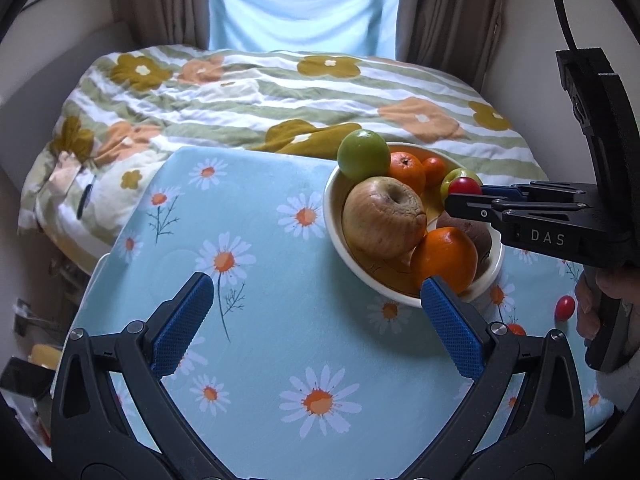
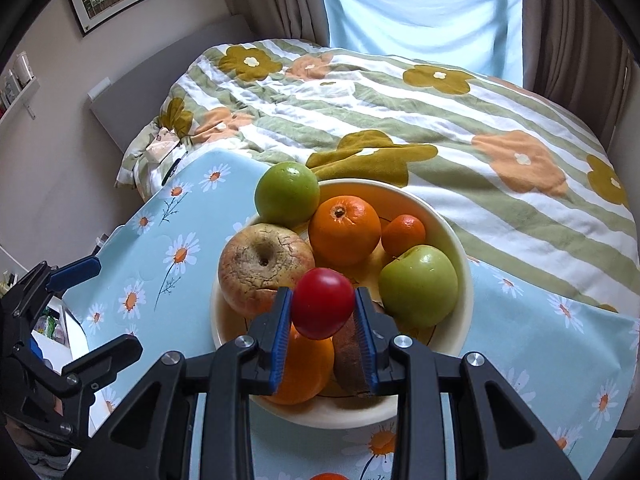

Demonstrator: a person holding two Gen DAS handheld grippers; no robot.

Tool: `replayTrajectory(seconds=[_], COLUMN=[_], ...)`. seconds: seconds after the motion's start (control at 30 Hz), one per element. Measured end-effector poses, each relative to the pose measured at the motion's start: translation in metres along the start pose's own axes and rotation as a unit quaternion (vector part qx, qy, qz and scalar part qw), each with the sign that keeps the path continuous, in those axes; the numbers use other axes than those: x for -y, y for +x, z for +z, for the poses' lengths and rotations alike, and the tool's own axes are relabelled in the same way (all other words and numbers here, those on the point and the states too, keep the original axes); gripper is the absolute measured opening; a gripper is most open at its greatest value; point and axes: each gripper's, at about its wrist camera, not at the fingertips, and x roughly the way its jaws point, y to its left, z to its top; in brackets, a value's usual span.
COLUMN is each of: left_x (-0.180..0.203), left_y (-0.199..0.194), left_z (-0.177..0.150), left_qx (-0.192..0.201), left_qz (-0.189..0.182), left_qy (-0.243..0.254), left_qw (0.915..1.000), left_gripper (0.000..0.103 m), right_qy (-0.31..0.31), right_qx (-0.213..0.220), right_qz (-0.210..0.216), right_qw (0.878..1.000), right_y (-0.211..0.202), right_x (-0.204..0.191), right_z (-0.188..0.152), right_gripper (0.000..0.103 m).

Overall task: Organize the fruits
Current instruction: 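Lower the red tomato into the bowl and open the right tool, then withdraw both tools from the bowl toward the last fruit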

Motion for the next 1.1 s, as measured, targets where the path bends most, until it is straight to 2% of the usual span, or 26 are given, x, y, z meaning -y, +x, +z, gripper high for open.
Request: replayTrajectory(seconds=[0.1, 0.13, 0.17, 0.23, 0.6, 0.9, 1.1], left_x=[-0.003, -0.002, -0.002, -0.003, -0.003, -0.004, -0.001], left_y=[-0.001, -0.002, -0.003, -0.004, -0.033, -0.077, -0.101], left_z=[-0.001, -0.002, -0.002, -0.003, 0.001, 0.01, 0.013], left_qx=[-0.001, -0.001, -0.001, -0.001, 0.016, 0.041, 0.047], left_qz=[0.002, 0.002, 0.003, 0.001, -0.003, -0.019, -0.042], left_qy=[-0.006, -0.008, -0.009, -0.01, 0.004, 0.046, 0.07], left_qw=[1.0, 1.0, 1.0, 1.0, 0.9999, 0.9979, 0.9955], left_gripper=[0.103, 0.103, 0.103, 0.103, 0.103, 0.103, 0.103], right_qy=[0.003, 0.003, 0.002, 0.0, 0.003, 0.038, 0.072], right_qx=[0.002, 0.003, 0.004, 0.01, 0.032, 0.065, 0.076], right_qz=[0.002, 0.003, 0.005, 0.006, -0.01, -0.039, -0.079], right_qw=[1.0, 1.0, 1.0, 1.0, 0.999, 0.996, 0.991], right_y=[0.002, 0.001, 0.001, -0.001, -0.027, -0.082, -0.119], right_x=[0.001, 0.0, 0.0, -0.001, -0.011, -0.026, -0.034], right_z=[0.001, 0.001, 0.001, -0.001, -0.008, -0.017, -0.03], right_gripper=[0.03, 0.043, 0.069, 0.097, 0.098, 0.098, 0.098])
